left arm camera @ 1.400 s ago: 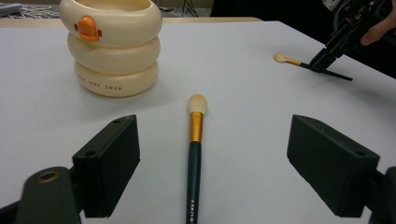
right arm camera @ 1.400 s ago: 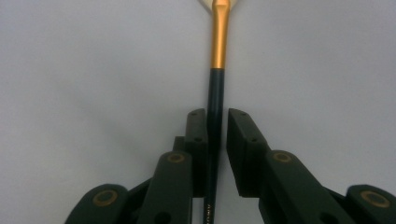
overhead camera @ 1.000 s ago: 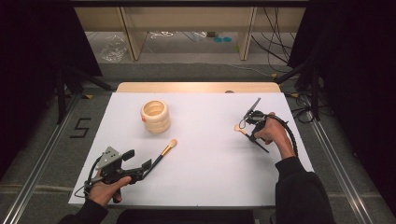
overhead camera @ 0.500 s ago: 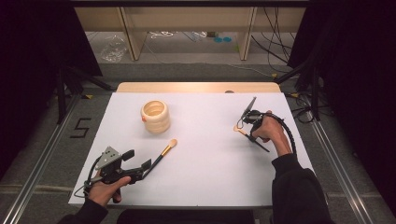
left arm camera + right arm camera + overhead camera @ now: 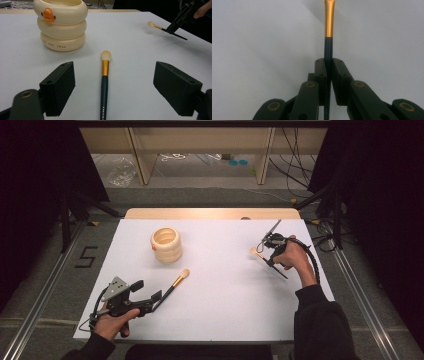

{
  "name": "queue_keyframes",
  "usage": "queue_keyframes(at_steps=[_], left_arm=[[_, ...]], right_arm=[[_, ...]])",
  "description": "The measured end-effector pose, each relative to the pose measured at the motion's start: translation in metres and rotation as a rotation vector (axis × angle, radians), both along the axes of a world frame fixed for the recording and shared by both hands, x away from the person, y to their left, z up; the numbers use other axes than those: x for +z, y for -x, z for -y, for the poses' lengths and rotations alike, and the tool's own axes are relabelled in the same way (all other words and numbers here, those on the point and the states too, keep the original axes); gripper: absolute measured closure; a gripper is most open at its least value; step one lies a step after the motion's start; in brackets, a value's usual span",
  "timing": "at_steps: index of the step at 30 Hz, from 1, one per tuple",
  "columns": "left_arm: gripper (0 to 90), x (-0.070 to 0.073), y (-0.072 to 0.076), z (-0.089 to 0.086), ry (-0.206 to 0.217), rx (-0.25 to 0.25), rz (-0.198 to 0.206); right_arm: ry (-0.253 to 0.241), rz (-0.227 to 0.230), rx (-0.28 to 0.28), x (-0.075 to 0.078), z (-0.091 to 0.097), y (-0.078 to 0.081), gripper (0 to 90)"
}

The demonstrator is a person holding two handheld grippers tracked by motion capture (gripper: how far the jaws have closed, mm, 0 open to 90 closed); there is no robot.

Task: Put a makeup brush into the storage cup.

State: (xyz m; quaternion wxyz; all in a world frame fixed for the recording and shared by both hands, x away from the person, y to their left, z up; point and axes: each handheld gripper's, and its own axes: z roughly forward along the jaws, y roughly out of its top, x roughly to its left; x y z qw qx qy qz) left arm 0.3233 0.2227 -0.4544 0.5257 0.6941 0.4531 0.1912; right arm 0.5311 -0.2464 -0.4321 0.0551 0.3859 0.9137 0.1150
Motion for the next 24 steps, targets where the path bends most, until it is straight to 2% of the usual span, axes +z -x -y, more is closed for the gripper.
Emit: queue_keyframes(at_steps=[2, 5, 6, 7, 8, 12, 13, 14, 15, 16, 17, 19, 20, 21, 24], left_arm=[[17.4, 0.0, 0.0, 0.0, -0.001, -0.001, 0.001], [17.4, 0.0, 0.0, 0.0, -0.001, 0.0, 0.002], [17.4, 0.0, 0.0, 0.0, -0.001, 0.0, 0.003], [17.4, 0.0, 0.0, -0.001, -0.001, -0.001, 0.003], [17.4, 0.0, 0.0, -0.001, 0.0, -0.001, 0.003], [17.4, 0.001, 0.0, -0.001, 0.011, -0.004, 0.002], [17.4, 0.001, 0.0, 0.0, 0.017, -0.006, 0.004], [17.5, 0.002, 0.001, -0.001, 0.007, -0.006, 0.004], [17.5, 0.002, 0.001, 0.0, 0.009, -0.006, 0.006], [17.5, 0.002, 0.001, 0.0, 0.013, -0.007, 0.006], [17.5, 0.002, 0.001, 0.0, 0.015, -0.009, 0.006], [17.5, 0.003, 0.001, 0.001, 0.021, -0.005, 0.008], [17.6, 0.004, 0.001, 0.002, 0.028, -0.006, 0.008], [17.7, 0.005, 0.002, 0.003, 0.035, -0.011, 0.014], [18.0, 0.011, 0.004, 0.008, 0.029, -0.028, 0.05]], right_arm=[[-0.039, 0.032, 0.006, 0.005, 0.002, 0.0, 82.9], [-0.129, 0.081, 0.005, 0.013, 0.003, 0.002, 83.0], [-0.163, 0.097, -0.002, 0.016, 0.002, 0.003, 83.0], [-0.234, 0.135, -0.006, 0.022, 0.001, 0.005, 82.9], [-0.234, 0.135, -0.006, 0.022, 0.001, 0.005, 82.9], [-0.325, 0.195, 0.028, 0.033, -0.005, 0.013, 82.9], [-0.356, 0.238, 0.026, 0.034, -0.007, 0.014, 82.9], [-0.371, 0.227, 0.03, 0.038, -0.008, 0.018, 83.0], [-0.394, 0.243, 0.044, 0.04, -0.009, 0.02, 83.0], [-0.434, 0.282, 0.047, 0.043, -0.013, 0.025, 82.9], [-0.434, 0.282, 0.047, 0.043, -0.013, 0.025, 82.9], [-0.469, 0.306, 0.063, 0.046, -0.015, 0.03, 82.9], [-0.49, 0.298, 0.063, 0.048, -0.017, 0.034, 83.0], [-0.494, 0.314, 0.068, 0.05, -0.018, 0.036, 82.9], [-0.573, 0.342, 0.083, 0.053, -0.026, 0.046, 83.0]])
